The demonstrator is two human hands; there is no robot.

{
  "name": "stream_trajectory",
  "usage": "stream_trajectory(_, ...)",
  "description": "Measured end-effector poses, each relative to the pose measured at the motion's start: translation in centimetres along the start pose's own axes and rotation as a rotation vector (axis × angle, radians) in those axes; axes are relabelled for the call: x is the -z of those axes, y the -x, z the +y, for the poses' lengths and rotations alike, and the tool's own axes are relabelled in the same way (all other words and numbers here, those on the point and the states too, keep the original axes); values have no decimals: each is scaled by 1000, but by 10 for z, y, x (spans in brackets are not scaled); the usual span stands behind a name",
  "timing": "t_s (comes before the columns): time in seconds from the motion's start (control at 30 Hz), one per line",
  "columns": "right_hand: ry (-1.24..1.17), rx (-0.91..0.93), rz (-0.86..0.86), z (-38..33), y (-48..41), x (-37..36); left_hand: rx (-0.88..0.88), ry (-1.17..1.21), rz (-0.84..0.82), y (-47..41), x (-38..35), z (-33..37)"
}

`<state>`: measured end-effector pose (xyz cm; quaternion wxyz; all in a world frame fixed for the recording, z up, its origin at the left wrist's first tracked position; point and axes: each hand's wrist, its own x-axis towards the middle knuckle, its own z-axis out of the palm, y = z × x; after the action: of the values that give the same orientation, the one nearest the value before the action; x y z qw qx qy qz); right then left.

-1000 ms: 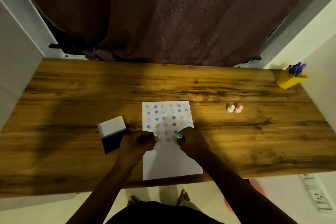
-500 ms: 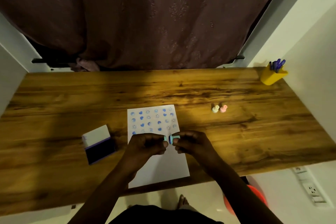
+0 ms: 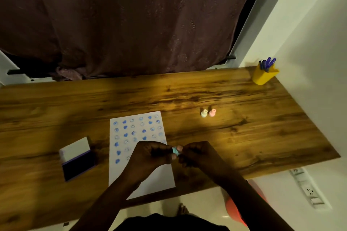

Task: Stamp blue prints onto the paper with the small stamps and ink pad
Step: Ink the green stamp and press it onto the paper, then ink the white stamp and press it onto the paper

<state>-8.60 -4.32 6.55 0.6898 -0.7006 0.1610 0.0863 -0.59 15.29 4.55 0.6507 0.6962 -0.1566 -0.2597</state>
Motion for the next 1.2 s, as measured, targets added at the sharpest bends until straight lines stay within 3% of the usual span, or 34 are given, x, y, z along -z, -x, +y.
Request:
stream_trajectory(0.2,192,50,78,18,-9,50,94,66,26,-23,-39,-11)
stream_trajectory(0.37,713,120,308,31,-37,95,169,68,162,-39,-52,-23)
stream_trajectory(0.53,1089,101,254,35,-64,108,182,-11,230,-40,-54,-25)
stream_trajectory(0.93,1099,88,94,34,-79,121,209,3,317,-40,-65,-24)
stream_trajectory(1.07,981,126,202,16,-91,131,213,4,340,-39,-64,-22)
stream_trajectory(1.2,1095,153,278,0,-114,134,213,-3,356,-36,-64,-19)
